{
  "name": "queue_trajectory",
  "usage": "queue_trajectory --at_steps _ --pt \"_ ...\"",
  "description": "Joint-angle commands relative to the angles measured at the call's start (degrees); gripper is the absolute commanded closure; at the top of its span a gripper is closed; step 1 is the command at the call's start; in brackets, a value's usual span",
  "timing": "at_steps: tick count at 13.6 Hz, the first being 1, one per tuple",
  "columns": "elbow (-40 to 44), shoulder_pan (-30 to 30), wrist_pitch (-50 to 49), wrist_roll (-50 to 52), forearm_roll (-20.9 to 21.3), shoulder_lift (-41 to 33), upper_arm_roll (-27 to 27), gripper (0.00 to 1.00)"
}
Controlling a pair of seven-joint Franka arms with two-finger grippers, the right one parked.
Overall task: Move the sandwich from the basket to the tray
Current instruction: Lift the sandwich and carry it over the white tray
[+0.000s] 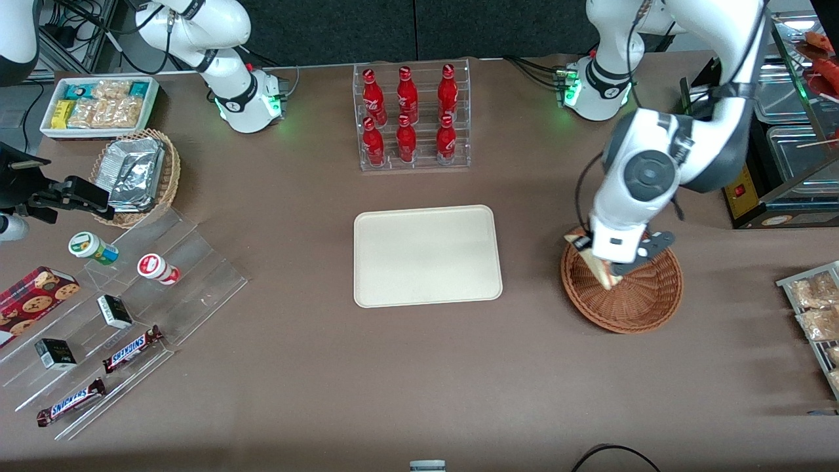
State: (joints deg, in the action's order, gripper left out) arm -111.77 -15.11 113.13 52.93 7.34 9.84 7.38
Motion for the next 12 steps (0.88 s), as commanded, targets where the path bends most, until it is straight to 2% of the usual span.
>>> queue_trajectory --at_steps 1,6,8,12 --pt "2.8 -6.0 -1.5 0.7 0.5 2.2 -0.6 1.0" --pt "8.7 -15.4 -0.6 -0.7 -0.7 8.6 -0.1 1.0" --pt "10.3 -18.5 2.7 -1.2 -3.2 10.9 -0.1 1.0" --pt "15.1 -23.4 5.6 -1.1 -3.3 17.4 -0.1 1.0"
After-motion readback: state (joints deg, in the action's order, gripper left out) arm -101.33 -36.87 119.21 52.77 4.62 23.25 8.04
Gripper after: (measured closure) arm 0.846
